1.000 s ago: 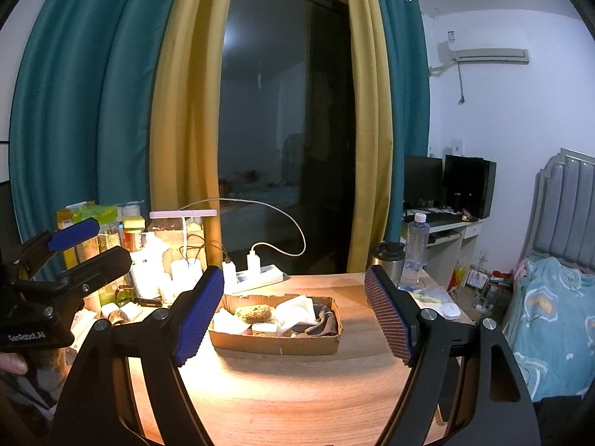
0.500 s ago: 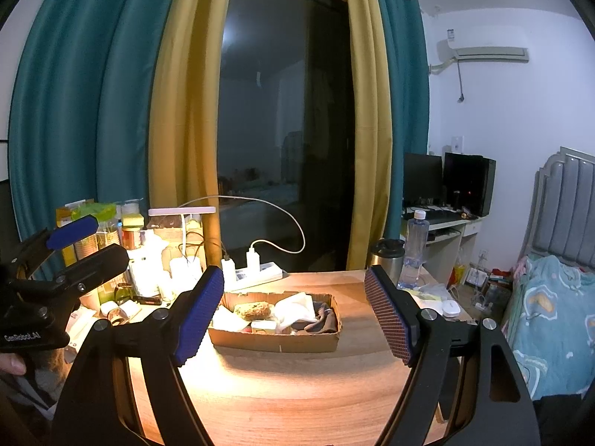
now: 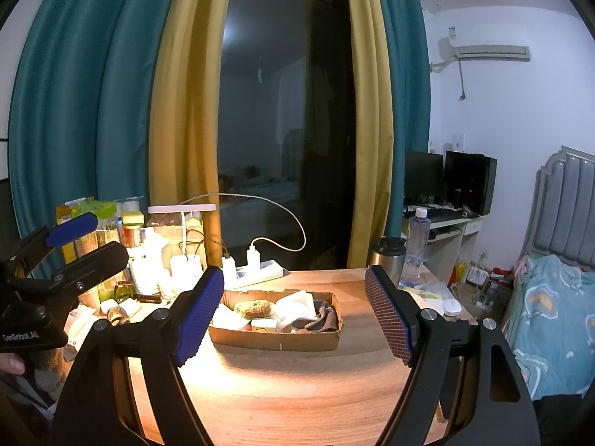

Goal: Organize soft objects

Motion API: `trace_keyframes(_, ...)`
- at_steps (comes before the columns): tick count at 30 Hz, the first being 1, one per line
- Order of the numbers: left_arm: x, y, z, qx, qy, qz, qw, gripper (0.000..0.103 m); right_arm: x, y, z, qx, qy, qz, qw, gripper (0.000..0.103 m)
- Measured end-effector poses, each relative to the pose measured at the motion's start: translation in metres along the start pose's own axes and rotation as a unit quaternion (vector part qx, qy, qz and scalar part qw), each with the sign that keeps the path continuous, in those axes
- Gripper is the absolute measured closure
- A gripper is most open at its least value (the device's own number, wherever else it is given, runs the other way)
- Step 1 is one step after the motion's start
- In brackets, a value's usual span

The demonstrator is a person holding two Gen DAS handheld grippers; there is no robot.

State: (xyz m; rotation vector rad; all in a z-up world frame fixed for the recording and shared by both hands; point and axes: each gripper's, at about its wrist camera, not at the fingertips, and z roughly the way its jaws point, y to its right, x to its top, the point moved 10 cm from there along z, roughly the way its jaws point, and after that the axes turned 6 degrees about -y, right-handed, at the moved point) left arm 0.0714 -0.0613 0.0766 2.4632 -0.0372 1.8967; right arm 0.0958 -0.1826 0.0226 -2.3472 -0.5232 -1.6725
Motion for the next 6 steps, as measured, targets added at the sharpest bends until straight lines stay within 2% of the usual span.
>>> trace_keyframes(6,0.0034,0.0027,-0.0007,-0.004,0.005,0.003,1.0,0.01,0.0008,0.0024,0.0018,0.001,0.001,0.002,1.0,0.022)
